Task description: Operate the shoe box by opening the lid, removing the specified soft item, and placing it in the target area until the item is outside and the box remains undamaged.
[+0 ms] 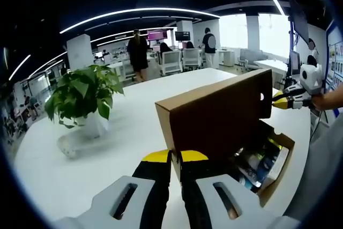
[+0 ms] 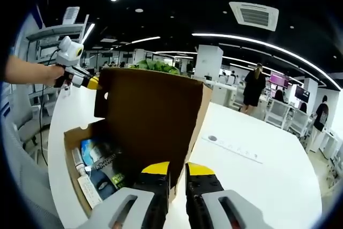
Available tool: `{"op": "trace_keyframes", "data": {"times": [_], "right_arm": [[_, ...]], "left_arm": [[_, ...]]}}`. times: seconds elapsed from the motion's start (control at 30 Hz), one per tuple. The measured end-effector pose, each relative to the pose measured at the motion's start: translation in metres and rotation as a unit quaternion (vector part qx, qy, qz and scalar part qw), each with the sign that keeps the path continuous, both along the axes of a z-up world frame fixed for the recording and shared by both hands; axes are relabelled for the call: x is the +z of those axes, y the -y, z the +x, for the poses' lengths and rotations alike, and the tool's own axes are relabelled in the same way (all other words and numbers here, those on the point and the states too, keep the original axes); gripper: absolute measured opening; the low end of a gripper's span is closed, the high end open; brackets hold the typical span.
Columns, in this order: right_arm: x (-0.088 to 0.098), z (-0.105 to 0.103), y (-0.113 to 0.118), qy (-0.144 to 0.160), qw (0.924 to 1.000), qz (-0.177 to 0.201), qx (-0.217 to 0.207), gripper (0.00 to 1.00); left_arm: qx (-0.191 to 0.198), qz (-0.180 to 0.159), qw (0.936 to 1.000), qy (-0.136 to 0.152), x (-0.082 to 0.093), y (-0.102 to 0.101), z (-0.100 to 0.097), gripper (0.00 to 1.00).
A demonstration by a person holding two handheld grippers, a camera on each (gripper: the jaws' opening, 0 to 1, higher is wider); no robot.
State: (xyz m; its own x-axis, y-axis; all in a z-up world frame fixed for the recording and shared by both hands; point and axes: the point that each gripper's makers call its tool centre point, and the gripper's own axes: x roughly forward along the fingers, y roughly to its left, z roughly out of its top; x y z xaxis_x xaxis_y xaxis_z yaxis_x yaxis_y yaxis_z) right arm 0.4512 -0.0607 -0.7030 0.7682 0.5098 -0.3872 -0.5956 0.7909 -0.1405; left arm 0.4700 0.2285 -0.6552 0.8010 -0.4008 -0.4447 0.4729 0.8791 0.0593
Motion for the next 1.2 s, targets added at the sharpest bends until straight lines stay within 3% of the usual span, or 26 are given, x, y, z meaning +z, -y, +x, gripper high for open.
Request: {"op": "trace_keyframes", "data": {"times": [0.6, 1.2], "right_arm": [[-0.029, 0.009, 0.0, -0.026, 0.9996, -0.013, -0.008, 0.0], [-0.027, 0.012, 0.002, -0.02, 0.9995, -0.021, -0.007, 0.0]], "left_arm": [[0.0, 0.0, 1.0, -0.002, -0.003, -0.001, 0.014, 0.03], [0.004, -0.009, 0.9999, -0.005, -0.01, -0.002, 0.019, 0.04]]}}
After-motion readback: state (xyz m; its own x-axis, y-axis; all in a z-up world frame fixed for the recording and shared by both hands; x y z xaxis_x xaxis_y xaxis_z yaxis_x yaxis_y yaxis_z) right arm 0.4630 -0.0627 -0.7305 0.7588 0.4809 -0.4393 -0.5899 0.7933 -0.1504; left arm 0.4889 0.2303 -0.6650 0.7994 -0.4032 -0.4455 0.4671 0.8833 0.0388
